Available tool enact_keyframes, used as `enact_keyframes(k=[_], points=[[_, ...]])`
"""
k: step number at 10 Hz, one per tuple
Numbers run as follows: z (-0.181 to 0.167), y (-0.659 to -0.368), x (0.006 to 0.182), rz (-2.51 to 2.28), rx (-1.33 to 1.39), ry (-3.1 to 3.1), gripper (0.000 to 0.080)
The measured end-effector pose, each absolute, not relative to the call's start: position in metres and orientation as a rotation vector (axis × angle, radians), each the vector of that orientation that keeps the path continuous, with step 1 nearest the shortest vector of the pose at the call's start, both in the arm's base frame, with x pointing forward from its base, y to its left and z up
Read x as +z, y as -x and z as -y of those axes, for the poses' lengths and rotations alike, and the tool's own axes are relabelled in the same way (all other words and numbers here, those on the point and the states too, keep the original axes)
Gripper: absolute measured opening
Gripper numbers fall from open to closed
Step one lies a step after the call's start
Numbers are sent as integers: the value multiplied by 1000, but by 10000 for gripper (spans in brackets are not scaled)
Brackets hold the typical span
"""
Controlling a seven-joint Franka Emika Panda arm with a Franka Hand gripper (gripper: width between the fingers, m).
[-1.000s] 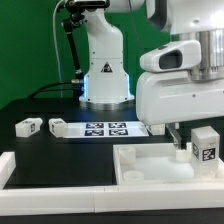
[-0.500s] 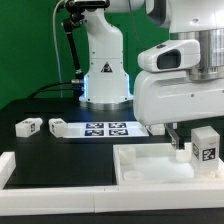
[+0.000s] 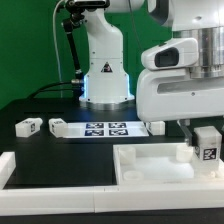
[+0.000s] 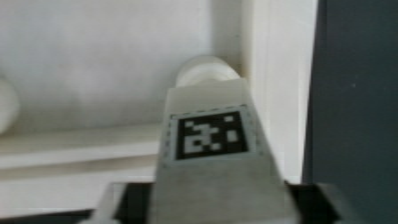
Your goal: Assemble square table
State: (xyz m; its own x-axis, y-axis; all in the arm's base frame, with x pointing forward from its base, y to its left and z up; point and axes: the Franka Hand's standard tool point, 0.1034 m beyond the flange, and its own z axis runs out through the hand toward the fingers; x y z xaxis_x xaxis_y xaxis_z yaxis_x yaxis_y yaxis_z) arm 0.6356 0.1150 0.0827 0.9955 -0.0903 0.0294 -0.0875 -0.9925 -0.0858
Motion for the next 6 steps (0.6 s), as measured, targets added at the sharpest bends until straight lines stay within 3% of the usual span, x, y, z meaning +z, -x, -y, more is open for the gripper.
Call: enact_keyframes(k=[3, 6], points=[[-113, -637, 83, -440, -55, 3025, 288], [-107, -637, 83, -1035, -134, 2884, 288]])
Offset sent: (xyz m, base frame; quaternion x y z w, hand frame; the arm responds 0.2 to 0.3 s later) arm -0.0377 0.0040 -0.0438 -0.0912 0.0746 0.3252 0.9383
